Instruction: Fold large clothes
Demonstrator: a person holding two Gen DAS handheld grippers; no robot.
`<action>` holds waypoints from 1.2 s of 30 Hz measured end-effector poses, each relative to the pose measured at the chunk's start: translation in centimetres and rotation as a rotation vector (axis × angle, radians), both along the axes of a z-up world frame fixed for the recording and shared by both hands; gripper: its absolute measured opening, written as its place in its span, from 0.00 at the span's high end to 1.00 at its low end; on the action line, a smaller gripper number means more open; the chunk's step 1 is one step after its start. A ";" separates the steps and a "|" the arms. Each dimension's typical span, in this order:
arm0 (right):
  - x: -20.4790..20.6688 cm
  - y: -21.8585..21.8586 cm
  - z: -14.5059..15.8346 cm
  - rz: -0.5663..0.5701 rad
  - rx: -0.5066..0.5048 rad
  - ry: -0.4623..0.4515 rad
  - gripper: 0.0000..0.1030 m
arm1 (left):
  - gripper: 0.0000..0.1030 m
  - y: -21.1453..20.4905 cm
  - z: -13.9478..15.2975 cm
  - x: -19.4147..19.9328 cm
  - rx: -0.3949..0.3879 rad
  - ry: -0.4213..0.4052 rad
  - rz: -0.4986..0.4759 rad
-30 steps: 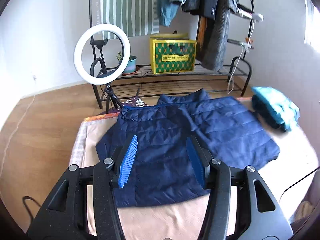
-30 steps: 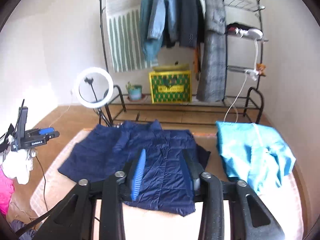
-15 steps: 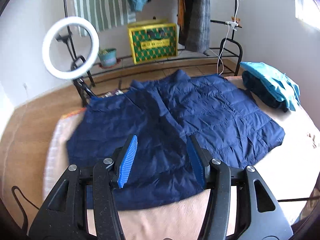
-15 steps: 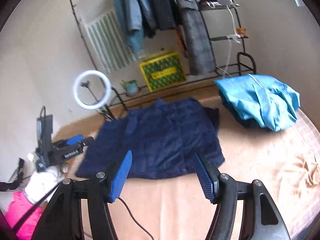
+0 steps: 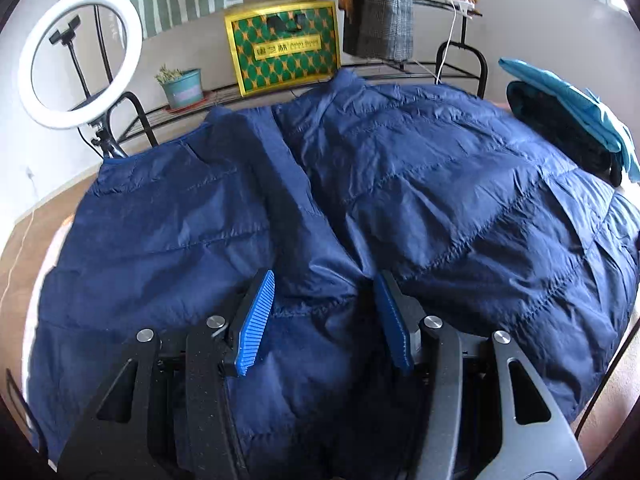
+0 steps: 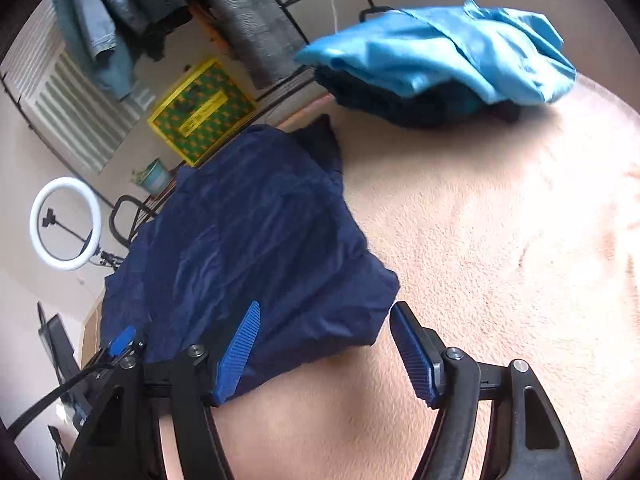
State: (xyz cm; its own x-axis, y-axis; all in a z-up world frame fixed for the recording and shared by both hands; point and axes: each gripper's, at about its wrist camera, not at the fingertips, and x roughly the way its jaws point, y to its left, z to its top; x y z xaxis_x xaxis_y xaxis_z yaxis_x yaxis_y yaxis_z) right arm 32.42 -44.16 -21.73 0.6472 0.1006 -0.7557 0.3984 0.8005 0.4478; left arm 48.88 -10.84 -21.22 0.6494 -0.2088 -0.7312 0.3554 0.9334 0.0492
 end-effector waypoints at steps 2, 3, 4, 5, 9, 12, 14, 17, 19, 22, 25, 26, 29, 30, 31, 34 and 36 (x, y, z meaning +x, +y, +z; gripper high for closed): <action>0.1 -0.3 -0.9 0.000 0.050 -0.017 0.25 | 0.48 0.6 0.1 0.0 -0.034 0.009 -0.005; 0.1 -0.5 -1.1 -0.016 0.066 -0.042 0.24 | 0.48 0.7 0.2 0.0 -0.043 0.012 -0.005; 0.0 -0.8 -1.2 -0.028 0.090 -0.070 0.23 | 0.48 1.0 0.4 0.0 -0.054 0.022 -0.005; 0.0 -1.1 -1.3 -0.037 0.119 -0.091 0.22 | 0.48 1.2 0.6 0.0 -0.064 0.034 -0.004; 0.6 -1.7 -1.3 -0.039 0.209 -0.150 0.20 | 0.48 2.5 2.6 0.2 -0.098 0.036 0.028; 1.5 -1.0 -1.3 -0.030 0.184 -0.144 0.20 | 0.48 3.5 4.0 0.3 -0.127 0.020 0.038; 2.4 -0.9 -1.7 -0.033 0.169 -0.121 0.22 | 0.48 3.8 4.3 0.0 -0.161 0.036 0.024; 2.7 -1.3 -2.0 -0.047 0.168 -0.117 0.46 | 0.48 2.9 4.0 -1.2 -0.149 0.054 -0.041; 2.4 -1.8 -2.2 -0.046 0.189 -0.126 0.69 | 0.48 1.7 3.5 -2.5 -0.100 0.056 -0.100; 2.2 -1.6 -1.2 -0.017 0.163 -0.153 0.83 | 0.48 -0.1 3.0 -4.5 -0.012 0.006 -0.169; 2.1 -0.3 0.6 0.017 0.070 -0.165 0.86 | 0.48 -0.6 1.0 -4.0 0.020 0.042 -0.160; 2.2 0.2 1.4 0.025 0.045 -0.171 0.86 | 0.46 -0.4 0.8 -3.9 -0.006 0.046 -0.147; 2.1 1.1 3.3 0.050 0.003 -0.201 0.87 | 0.45 0.0 0.8 -3.4 -0.036 0.067 -0.137; 2.0 1.4 4.0 0.064 -0.016 -0.211 0.88 | 0.45 0.2 1.1 -3.4 -0.044 0.076 -0.134; 2.0 1.7 4.7 0.076 -0.035 -0.220 0.88 | 0.45 0.7 1.6 -3.4 -0.062 0.080 -0.125; 1.5 2.5 6.4 0.104 -0.066 -0.251 0.88 | 0.45 2.6 3.1 -3.4 -0.068 0.028 -0.066; 1.3 3.0 7.2 0.117 -0.087 -0.264 0.88 | 0.45 4.0 3.5 -3.3 -0.046 -0.001 -0.013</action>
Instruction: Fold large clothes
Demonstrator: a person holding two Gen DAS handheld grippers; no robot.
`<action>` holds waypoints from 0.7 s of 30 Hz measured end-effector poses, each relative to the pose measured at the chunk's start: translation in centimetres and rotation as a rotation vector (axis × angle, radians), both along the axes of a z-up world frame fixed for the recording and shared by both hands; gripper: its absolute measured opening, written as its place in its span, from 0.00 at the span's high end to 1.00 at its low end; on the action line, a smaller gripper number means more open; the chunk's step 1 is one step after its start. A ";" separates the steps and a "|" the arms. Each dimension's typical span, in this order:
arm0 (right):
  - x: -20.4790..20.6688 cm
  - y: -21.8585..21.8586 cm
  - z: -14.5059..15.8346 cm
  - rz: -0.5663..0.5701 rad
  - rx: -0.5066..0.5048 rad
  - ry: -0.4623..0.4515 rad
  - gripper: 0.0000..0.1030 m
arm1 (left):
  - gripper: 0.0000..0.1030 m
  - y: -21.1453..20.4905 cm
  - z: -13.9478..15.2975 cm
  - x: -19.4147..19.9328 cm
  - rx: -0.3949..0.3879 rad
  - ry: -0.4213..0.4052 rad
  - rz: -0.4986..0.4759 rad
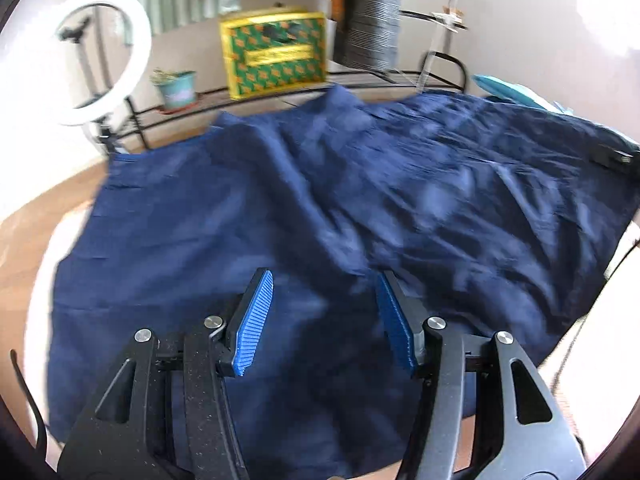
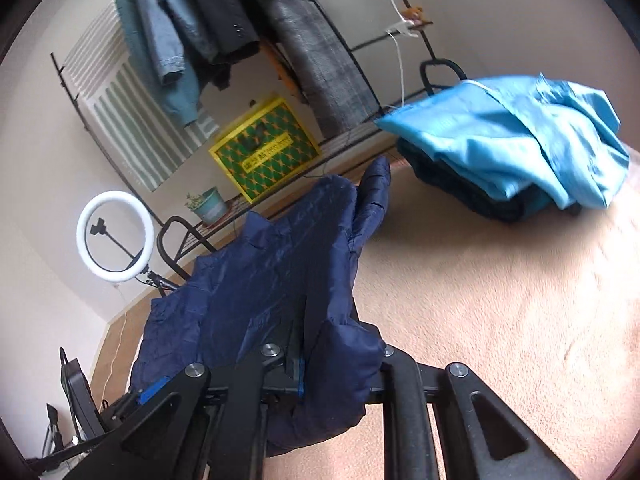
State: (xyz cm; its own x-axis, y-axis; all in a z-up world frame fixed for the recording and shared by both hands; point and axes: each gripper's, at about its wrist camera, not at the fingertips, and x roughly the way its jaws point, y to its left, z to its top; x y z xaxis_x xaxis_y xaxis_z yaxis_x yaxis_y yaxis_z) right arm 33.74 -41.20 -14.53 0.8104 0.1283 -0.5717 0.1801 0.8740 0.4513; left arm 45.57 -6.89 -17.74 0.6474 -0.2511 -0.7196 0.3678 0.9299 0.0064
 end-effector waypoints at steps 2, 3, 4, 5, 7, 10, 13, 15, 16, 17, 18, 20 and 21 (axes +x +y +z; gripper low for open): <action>0.1 0.7 0.8 0.007 -0.029 -0.010 0.88 | 0.45 0.9 -0.4 0.1 0.009 0.003 0.025; 0.0 1.0 1.1 0.011 -0.040 -0.016 0.88 | 0.45 1.1 -0.8 0.3 0.016 0.018 0.023; 0.0 1.4 1.4 0.015 -0.051 -0.022 0.88 | 0.45 0.9 -1.6 0.3 0.034 0.042 0.012; 0.0 1.9 1.6 0.020 -0.060 -0.028 0.89 | 0.45 0.8 -2.3 0.2 0.049 0.049 0.007; 0.2 2.7 2.2 0.029 -0.067 -0.036 0.89 | 0.45 0.4 -3.4 -0.3 0.090 0.015 -0.002; 0.4 3.8 3.1 0.042 -0.072 -0.051 0.89 | 0.45 0.5 -3.2 -0.4 0.081 0.027 0.005; 0.2 4.9 4.5 0.071 -0.087 -0.069 0.89 | 0.45 1.4 -1.6 -1.1 0.059 0.032 0.031; 0.2 5.8 5.4 0.093 -0.106 -0.083 0.89 | 0.45 2.5 0.2 -2.5 0.048 0.005 0.036; 0.1 6.2 5.6 0.103 -0.111 -0.090 0.89 | 0.45 3.1 1.2 -3.2 0.041 -0.007 0.038; 0.0 6.7 6.0 0.115 -0.117 -0.098 0.89 | 0.45 4.1 2.6 -4.4 0.035 -0.021 0.043; 0.0 7.3 6.4 0.129 -0.122 -0.106 0.89 | 0.45 5.1 3.5 -5.3 0.033 -0.029 0.052; -0.1 8.6 7.0 0.154 -0.144 -0.116 0.89 | 0.45 7.3 5.4 -7.1 0.016 -0.039 0.073; 0.0 9.6 7.3 0.169 -0.170 -0.123 0.89 | 0.45 8.8 6.5 -8.3 -0.002 -0.045 0.089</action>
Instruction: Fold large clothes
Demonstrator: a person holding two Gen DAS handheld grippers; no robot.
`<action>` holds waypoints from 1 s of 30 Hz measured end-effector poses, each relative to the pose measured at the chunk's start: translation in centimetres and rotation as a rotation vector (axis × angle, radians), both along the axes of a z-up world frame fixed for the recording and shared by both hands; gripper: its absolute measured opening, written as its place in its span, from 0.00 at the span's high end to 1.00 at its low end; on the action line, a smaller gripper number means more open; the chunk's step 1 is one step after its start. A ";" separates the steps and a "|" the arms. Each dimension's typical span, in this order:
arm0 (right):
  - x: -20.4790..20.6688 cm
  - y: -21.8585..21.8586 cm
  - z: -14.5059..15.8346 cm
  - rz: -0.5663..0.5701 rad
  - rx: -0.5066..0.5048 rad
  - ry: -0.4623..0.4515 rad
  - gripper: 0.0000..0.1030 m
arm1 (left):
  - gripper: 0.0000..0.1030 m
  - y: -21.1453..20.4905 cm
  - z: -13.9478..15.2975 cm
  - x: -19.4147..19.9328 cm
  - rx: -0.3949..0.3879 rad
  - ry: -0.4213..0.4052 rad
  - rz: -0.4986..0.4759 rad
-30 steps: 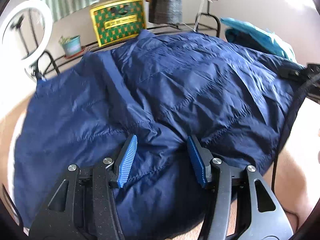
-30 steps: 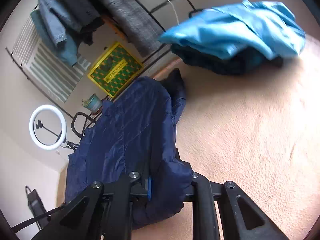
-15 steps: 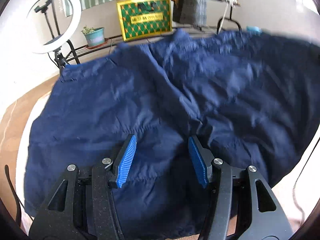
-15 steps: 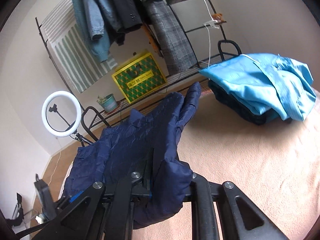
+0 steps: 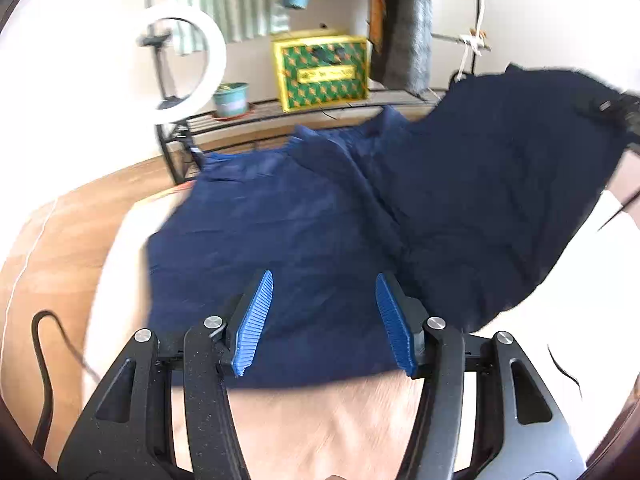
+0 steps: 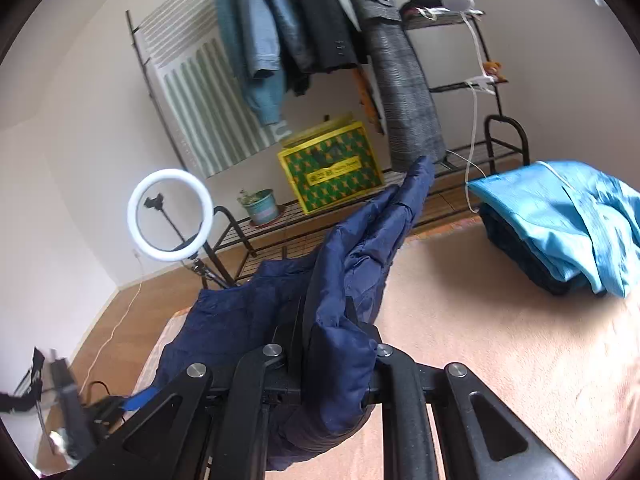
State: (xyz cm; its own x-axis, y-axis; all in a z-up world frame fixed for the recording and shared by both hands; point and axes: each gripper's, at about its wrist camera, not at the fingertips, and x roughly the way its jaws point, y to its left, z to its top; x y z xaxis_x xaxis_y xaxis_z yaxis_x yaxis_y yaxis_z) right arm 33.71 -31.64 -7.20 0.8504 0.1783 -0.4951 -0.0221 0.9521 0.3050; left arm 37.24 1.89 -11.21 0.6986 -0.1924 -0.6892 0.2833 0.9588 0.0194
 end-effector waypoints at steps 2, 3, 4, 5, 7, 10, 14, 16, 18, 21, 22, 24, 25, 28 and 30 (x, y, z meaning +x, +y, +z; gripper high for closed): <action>0.2 2.1 0.8 0.035 -0.060 -0.012 0.89 | 0.45 2.5 1.6 -1.9 -0.027 -0.007 0.031; 0.3 3.0 1.0 0.048 -0.083 -0.018 0.89 | 0.45 3.9 2.5 -3.2 -0.031 -0.021 0.044; 0.4 4.1 1.5 0.066 -0.105 -0.027 0.89 | 0.45 5.0 3.2 -4.3 -0.025 -0.040 0.061; 0.5 4.9 1.8 0.080 -0.116 -0.033 0.89 | 0.45 6.2 4.0 -5.2 -0.019 -0.067 0.089; 0.9 7.2 2.4 0.120 -0.139 -0.049 0.89 | 0.45 8.9 5.2 -6.7 -0.038 -0.099 0.150; 1.2 10.8 2.8 0.174 -0.187 -0.066 0.89 | 0.45 13.0 6.4 -8.4 -0.091 -0.121 0.240; 1.7 16.8 2.1 0.271 -0.243 -0.069 0.89 | 0.45 17.7 6.9 -10.1 -0.174 -0.143 0.343; 2.1 19.6 1.5 0.312 -0.257 -0.063 0.89 | 0.45 19.2 7.0 -10.5 -0.200 -0.149 0.373; 2.8 22.6 0.5 0.355 -0.268 -0.046 0.89 | 0.45 20.2 7.0 -10.6 -0.224 -0.155 0.394; 4.1 28.1 -2.4 0.437 -0.297 0.006 0.89 | 0.45 21.7 7.0 -11.4 -0.265 -0.170 0.426; 4.4 29.9 -3.6 0.467 -0.313 0.028 0.89 | 0.45 22.1 7.0 -11.5 -0.276 -0.176 0.434; 5.0 33.6 -6.8 0.520 -0.351 0.083 0.89 | 0.45 22.4 7.1 -11.5 -0.293 -0.181 0.450; 5.1 35.4 -8.6 0.548 -0.378 0.116 0.89 | 0.45 22.7 7.1 -11.5 -0.302 -0.182 0.455; 4.8 39.0 -12.3 0.613 -0.448 0.158 0.90 | 0.45 23.1 6.9 -11.5 -0.311 -0.181 0.462; 4.4 40.5 -13.9 0.625 -0.493 0.167 0.89 | 0.45 23.4 6.8 -11.6 -0.317 -0.177 0.463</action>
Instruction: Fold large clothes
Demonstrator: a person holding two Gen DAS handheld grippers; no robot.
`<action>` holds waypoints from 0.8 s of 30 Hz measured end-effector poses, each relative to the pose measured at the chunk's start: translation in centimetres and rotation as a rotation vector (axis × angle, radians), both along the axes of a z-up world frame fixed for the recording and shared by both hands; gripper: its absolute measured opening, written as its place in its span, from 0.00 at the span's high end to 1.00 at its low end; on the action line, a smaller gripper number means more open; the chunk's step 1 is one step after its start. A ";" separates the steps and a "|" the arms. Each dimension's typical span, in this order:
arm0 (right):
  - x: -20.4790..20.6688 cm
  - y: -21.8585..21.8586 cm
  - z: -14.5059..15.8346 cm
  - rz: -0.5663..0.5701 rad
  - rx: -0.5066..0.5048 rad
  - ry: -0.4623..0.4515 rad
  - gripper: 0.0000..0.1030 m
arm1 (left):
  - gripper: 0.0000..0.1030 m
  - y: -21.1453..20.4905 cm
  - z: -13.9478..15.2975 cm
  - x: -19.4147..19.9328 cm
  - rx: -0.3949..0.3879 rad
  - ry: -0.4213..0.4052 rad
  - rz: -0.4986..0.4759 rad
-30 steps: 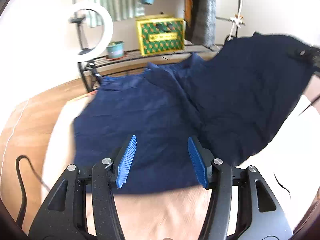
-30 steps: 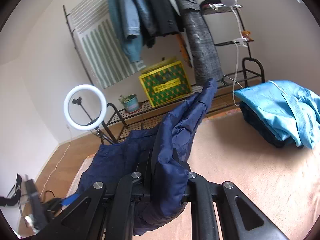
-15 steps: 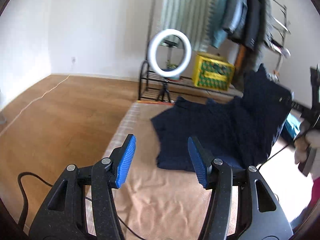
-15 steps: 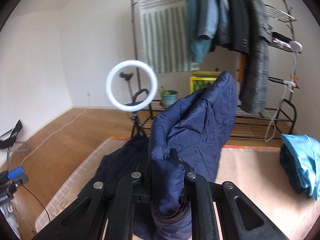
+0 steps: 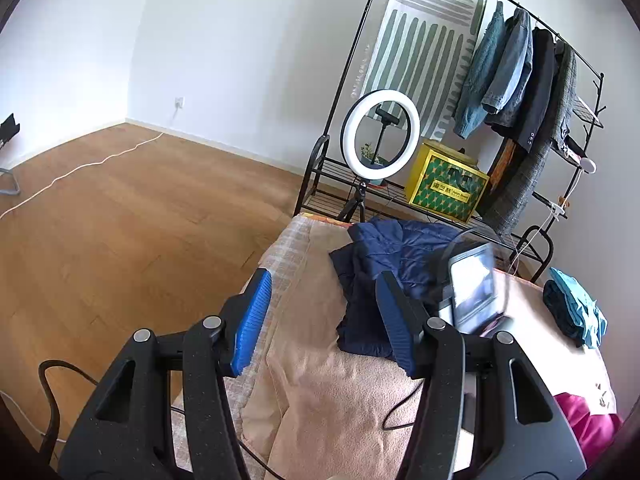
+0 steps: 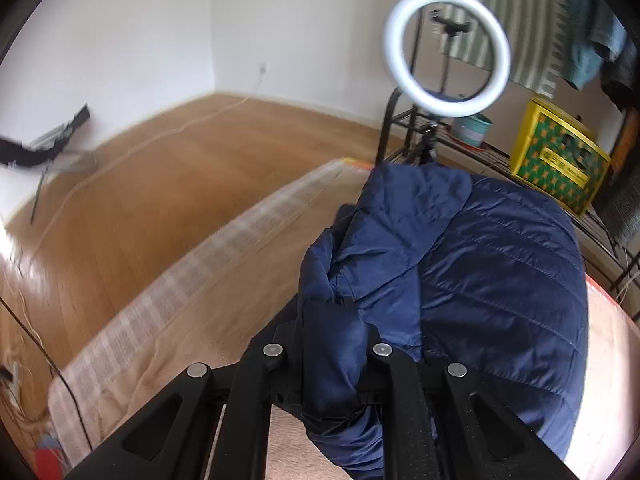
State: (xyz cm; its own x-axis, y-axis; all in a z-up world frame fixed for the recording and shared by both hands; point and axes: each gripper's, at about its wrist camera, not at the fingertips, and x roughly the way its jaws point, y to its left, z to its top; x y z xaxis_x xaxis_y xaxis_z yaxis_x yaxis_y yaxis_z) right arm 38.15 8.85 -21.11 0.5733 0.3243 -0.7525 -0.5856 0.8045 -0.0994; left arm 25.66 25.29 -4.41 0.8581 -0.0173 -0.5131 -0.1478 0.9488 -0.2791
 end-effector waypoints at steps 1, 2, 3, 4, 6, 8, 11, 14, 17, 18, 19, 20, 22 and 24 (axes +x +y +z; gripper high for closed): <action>0.0 0.4 -0.5 0.001 -0.006 0.004 0.89 | 0.45 0.1 -0.1 0.0 -0.001 0.001 -0.001; 0.2 0.5 -0.7 0.000 -0.003 0.012 0.89 | 0.45 0.3 -0.1 -0.1 0.001 0.002 0.000; 0.5 0.7 -0.8 -0.006 0.006 0.026 0.89 | 0.45 0.3 -0.1 -0.1 0.004 0.003 0.001; 0.7 0.6 -1.0 -0.009 0.012 0.038 0.89 | 0.45 0.2 -0.1 0.0 0.008 0.004 0.003; 0.9 0.4 -1.3 0.015 0.004 0.056 0.88 | 0.45 0.4 -0.3 -0.1 0.009 0.010 0.005; 0.7 0.5 -1.2 0.056 0.006 0.076 0.83 | 0.45 0.2 -0.5 0.1 0.009 0.023 0.006; 0.0 -0.6 -0.4 0.100 0.103 0.140 0.60 | 0.45 0.0 -0.9 0.4 0.016 0.045 0.009; -1.5 -2.8 1.3 0.138 0.243 0.193 0.58 | 0.45 -0.3 -1.2 0.5 0.023 0.060 0.005; -3.2 -6.8 3.3 0.129 0.324 0.175 0.59 | 0.45 -0.8 -1.4 0.7 0.041 0.074 0.000; -3.6 -7.7 3.8 0.114 0.321 0.155 0.59 | 0.45 -1.1 -1.6 1.0 0.044 0.082 -0.004; -4.0 -8.9 4.1 0.097 0.312 0.134 0.58 | 0.45 -1.4 -1.7 1.3 0.046 0.091 -0.010; -4.5 -10.5 4.5 0.074 0.294 0.110 0.58 | 0.45 -1.7 -1.8 1.5 0.050 0.097 -0.014; -5.2 -12.7 4.6 0.044 0.266 0.086 0.54 | 0.45 -2.6 -2.1 1.9 0.063 0.109 -0.031; -5.7 -14.6 4.6 0.023 0.227 0.064 0.52 | 0.45 -3.7 -2.2 2.3 0.079 0.113 -0.052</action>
State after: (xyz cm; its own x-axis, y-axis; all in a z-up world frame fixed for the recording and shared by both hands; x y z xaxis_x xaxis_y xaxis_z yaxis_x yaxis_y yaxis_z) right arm 32.44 -5.79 -16.50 0.5172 0.5016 -0.6935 -0.6033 0.7884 0.1203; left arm 27.92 21.56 -6.61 0.7935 -0.0157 -0.6083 -0.1242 0.9744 -0.1872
